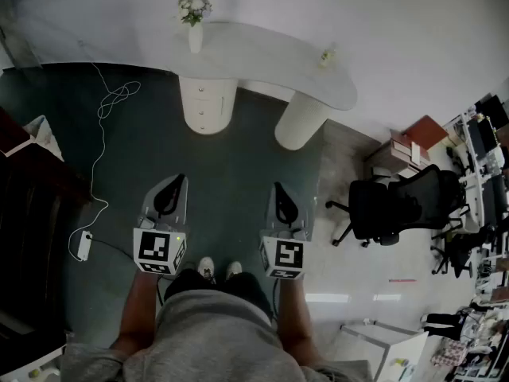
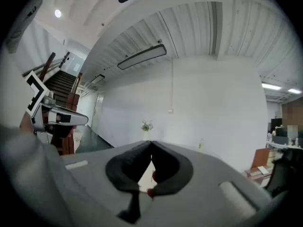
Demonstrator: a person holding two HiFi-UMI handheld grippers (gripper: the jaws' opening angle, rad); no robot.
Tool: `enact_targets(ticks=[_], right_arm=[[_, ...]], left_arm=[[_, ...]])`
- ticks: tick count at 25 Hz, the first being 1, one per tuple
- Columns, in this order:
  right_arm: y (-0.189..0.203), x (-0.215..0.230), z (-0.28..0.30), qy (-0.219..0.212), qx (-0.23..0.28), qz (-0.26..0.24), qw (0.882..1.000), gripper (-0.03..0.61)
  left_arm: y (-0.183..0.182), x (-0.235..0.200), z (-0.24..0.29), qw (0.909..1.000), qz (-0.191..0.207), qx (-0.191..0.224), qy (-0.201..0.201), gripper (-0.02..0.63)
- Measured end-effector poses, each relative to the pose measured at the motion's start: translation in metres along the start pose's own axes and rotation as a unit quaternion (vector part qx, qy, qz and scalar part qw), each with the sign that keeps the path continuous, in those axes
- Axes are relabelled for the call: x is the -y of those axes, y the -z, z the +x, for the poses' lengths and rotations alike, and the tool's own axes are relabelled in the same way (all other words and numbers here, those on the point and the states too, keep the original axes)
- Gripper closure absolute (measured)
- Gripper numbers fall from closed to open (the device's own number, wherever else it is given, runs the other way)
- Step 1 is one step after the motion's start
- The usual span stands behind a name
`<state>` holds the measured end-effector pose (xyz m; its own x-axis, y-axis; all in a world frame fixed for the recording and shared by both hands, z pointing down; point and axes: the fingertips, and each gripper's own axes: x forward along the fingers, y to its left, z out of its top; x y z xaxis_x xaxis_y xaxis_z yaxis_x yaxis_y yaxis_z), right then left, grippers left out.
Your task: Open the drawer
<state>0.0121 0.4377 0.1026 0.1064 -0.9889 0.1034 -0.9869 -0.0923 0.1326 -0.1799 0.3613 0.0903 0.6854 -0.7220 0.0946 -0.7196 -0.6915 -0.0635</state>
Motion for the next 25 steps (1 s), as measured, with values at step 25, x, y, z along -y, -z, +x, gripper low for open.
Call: enact_targets(ticks=[25], right_arm=[[-0.021, -0.019, 0.078, -0.01, 0.016, -0.016, 1.0, 0.574]], left_arm=[[-0.003, -0.061, 0.037, 0.9996, -0.008, 0.026, -0.013, 0.603]])
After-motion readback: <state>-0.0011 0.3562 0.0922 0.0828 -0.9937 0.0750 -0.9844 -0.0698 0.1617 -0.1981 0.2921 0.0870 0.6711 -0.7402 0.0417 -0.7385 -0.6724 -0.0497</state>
